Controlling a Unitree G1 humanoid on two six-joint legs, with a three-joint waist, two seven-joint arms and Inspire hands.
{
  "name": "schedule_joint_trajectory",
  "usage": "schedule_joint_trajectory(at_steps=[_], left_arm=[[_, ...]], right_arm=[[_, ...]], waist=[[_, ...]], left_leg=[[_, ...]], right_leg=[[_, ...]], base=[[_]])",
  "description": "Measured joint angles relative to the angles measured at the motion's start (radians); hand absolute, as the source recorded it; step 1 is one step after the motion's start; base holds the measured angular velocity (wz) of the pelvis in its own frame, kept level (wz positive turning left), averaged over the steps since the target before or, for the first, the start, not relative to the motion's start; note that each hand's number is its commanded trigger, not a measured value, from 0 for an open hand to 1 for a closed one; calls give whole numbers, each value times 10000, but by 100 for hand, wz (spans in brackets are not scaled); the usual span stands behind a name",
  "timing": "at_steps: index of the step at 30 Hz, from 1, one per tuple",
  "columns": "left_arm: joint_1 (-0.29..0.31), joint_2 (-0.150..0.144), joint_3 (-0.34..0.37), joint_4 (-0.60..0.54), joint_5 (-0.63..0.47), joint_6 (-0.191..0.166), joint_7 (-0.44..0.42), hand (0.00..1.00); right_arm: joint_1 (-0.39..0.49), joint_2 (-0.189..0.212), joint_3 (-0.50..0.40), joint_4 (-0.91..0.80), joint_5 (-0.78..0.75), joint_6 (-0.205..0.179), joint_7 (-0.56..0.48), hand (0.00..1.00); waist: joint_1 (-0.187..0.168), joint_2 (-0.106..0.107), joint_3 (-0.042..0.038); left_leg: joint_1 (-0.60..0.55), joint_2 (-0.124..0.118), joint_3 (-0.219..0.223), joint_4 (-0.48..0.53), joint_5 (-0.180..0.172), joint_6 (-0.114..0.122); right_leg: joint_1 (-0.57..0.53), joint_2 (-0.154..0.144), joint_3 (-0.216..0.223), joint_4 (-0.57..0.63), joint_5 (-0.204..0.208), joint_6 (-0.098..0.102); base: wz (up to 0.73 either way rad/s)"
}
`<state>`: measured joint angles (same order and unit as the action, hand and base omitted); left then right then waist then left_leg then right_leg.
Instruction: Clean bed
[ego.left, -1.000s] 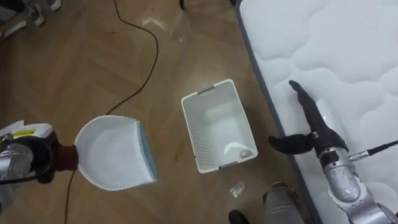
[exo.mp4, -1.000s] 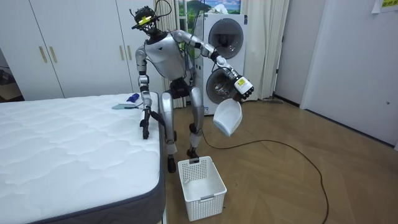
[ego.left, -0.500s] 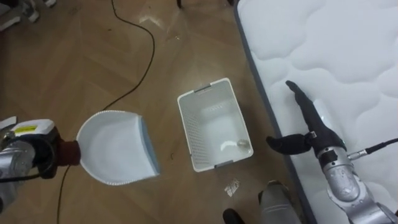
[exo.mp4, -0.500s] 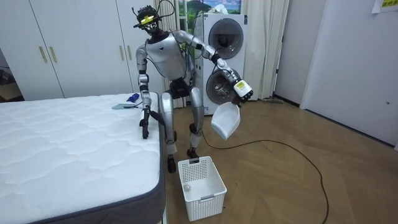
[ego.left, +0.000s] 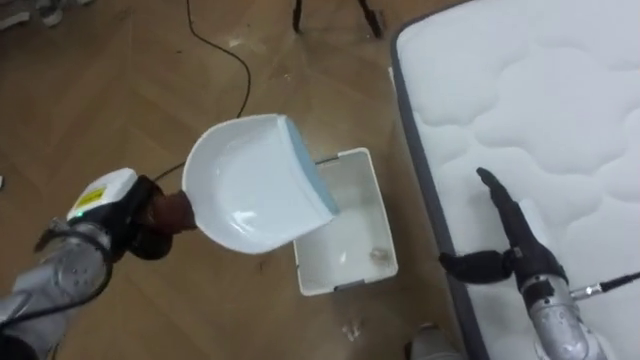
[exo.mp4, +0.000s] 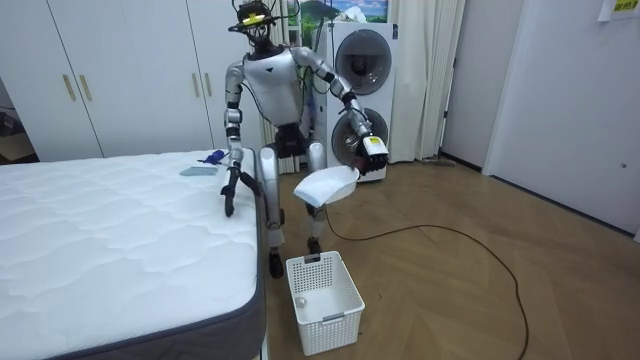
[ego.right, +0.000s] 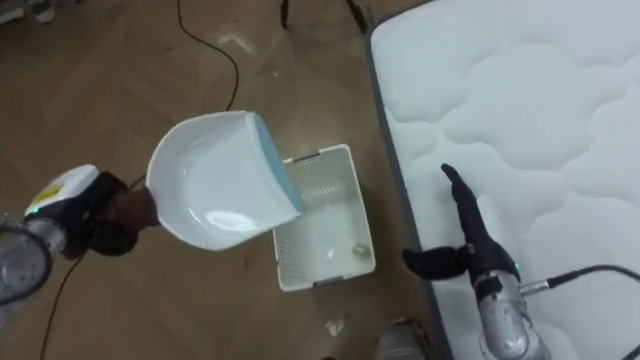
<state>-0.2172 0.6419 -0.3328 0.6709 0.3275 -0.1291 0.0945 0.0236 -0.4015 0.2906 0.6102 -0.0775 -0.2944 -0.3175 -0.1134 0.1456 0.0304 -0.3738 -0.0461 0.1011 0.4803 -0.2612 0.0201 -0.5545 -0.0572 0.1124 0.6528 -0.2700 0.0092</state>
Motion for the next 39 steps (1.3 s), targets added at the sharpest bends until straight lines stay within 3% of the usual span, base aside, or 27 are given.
schedule_joint_trajectory(at_steps=[2,5,9,12,13,15,16,17,18,19,20,21,22,23,24,25,26,27,28,29,31,33,36,39], left_arm=[[253,-298,448,-372,3,-40,122,100],[371,-537,575,-949,-242,-103,130,100],[629,-802,943,-1678,-596,-344,107,100],[1045,-1028,1458,-2214,-593,-391,113,100],[1360,-1098,1723,-2417,-601,-420,177,100],[1630,-1470,1995,-2469,-587,-410,466,100],[1797,-1805,2152,-2569,-596,-412,623,100],[1819,-2066,2136,-2582,-593,-426,754,100],[1813,-2229,2082,-2597,-596,-429,775,100],[1820,-2570,2006,-2662,-608,-456,810,100],[1817,-2804,2002,-2687,-616,-540,820,100],[1816,-2828,2002,-2693,-642,-572,822,100],[1812,-2818,2022,-2694,-820,-604,825,100],[1788,-2809,2114,-2702,-860,-607,856,100],[1809,-2828,2141,-2700,-872,-609,888,100],[1833,-2796,2168,-2684,-933,-638,891,100],[1644,-2804,2162,-2704,-942,-769,891,100],[1461,-2748,2144,-2709,-949,-820,897,100],[1246,-2899,2063,-2710,-955,-813,918,100],[1269,-3090,1981,-2733,-993,-816,944,100],[1364,-3154,1931,-2727,-992,-805,954,100],[1352,-3158,1933,-2796,-1073,-801,955,100],[1422,-3324,1877,-2815,-1451,-795,966,100],[1449,-3600,1816,-2896,-1481,-795,980,100]], right_arm=[[197,176,-217,106,28,156,0,0],[319,247,-409,105,537,367,-7,0],[563,530,-721,-94,723,576,-46,0],[986,524,-893,-594,640,572,-94,0],[1016,524,-848,-709,656,578,-86,0],[937,527,-835,-727,758,568,-86,0],[826,565,-838,-637,843,570,-95,0],[795,661,-844,-505,872,570,-137,0],[830,684,-845,-427,877,576,-189,0],[879,686,-867,-350,872,579,-226,0],[847,704,-859,-336,852,562,-274,0],[814,746,-854,-332,852,548,-301,0],[757,869,-843,-311,857,539,-343,0],[723,974,-772,-306,857,532,-373,0],[718,969,-722,-315,852,532,-366,0],[641,991,-660,-345,864,535,-376,0],[551,958,-723,-471,915,540,-445,0],[450,1067,-784,-422,913,566,-471,0],[510,1160,-828,-405,903,581,-497,0],[603,1258,-838,-413,917,574,-496,0],[573,1363,-770,-468,814,524,-495,0],[594,1381,-767,-631,633,476,-495,0],[686,1373,-764,-763,646,432,-485,0],[734,1374,-834,-872,639,421,-364,0]], waist=[[35,-93,-43],[168,-211,-41],[245,-369,-97],[353,-552,-93],[490,-669,-81],[709,-768,-90],[866,-791,-95],[877,-815,-102],[834,-853,-120],[910,-911,-137],[999,-959,-165],[1034,-998,-168],[1106,-1140,-182],[1147,-1338,-102],[1219,-1362,-106],[1301,-1365,-118],[1181,-1279,-180],[1178,-1415,-154],[1144,-1537,-194],[1221,-1565,-192],[1401,-1572,-179],[1303,-1567,-175],[858,-1453,-138],[508,-1446,-153]], left_leg=[[216,32,-287,-9,-92,-66],[477,17,-227,-46,-121,-23],[740,137,-150,-15,-347,79],[1214,350,322,-50,-505,157],[1468,475,740,-158,-535,175],[1871,602,1244,-518,-546,245],[2001,908,1906,-790,-531,358],[2177,1239,2921,-953,-548,418],[2329,1284,3301,-1161,-468,400],[2665,1280,4099,-1635,-296,408],[2879,1277,4883,-1937,-203,416],[2924,1282,5228,-1979,-197,410],[2966,1280,5783,-1859,-206,414],[2863,1213,5466,-1457,-264,492],[2643,1228,4826,-1114,-278,557],[2032,1149,3412,-674,-229,618],[1497,1066,2569,-1377,34,486],[1368,1148,3031,-1222,117,576],[1456,1330,4289,-1133,84,717],[1726,1449,5100,-1190,97,739],[2086,1599,5963,-1180,95,740],[2215,1600,6127,-1196,91,731],[2378,1665,5820,-1224,151,623],[2500,1817,5857,-1335,234,419]], right_leg=[[358,148,13,-321,132,47],[622,191,188,-510,242,156],[903,375,345,-792,427,241],[1206,572,487,-1228,803,296],[1284,648,409,-1533,1146,264],[1402,533,-555,-2192,1899,27],[1566,395,-1795,-2765,2509,-304],[1678,116,-3007,-2395,2284,-501],[1776,-42,-3447,-1929,1914,-466],[1974,-432,-4014,-1014,1317,-432],[2219,-895,-4255,-316,874,-303],[2380,-1126,-4281,-159,730,-264],[2661,-1530,-4333,-180,578,-97],[2678,-1422,-4095,-753,614,44],[2779,-1163,-3644,-1110,713,115],[3035,-729,-2460,-2130,1027,272],[3070,-510,-1987,-3034,1253,484],[2932,-617,-2117,-2958,1117,529],[2844,-1000,-3083,-2127,728,558],[2987,-1212,-3732,-1585,621,495],[3455,-1345,-4103,-1657,595,525],[3802,-1315,-4324,-2404,518,595],[3952,-1222,-4600,-2756,519,429],[3890,-1122,-4615,-2689,496,204]], base=[[-15],[-18],[-27],[-73],[-145],[-169],[-160],[-136],[-104],[-106],[-114],[-127],[-128],[-136],[-135],[-114],[-100],[-63],[-70],[-79],[-102],[-66],[-33],[-33]])
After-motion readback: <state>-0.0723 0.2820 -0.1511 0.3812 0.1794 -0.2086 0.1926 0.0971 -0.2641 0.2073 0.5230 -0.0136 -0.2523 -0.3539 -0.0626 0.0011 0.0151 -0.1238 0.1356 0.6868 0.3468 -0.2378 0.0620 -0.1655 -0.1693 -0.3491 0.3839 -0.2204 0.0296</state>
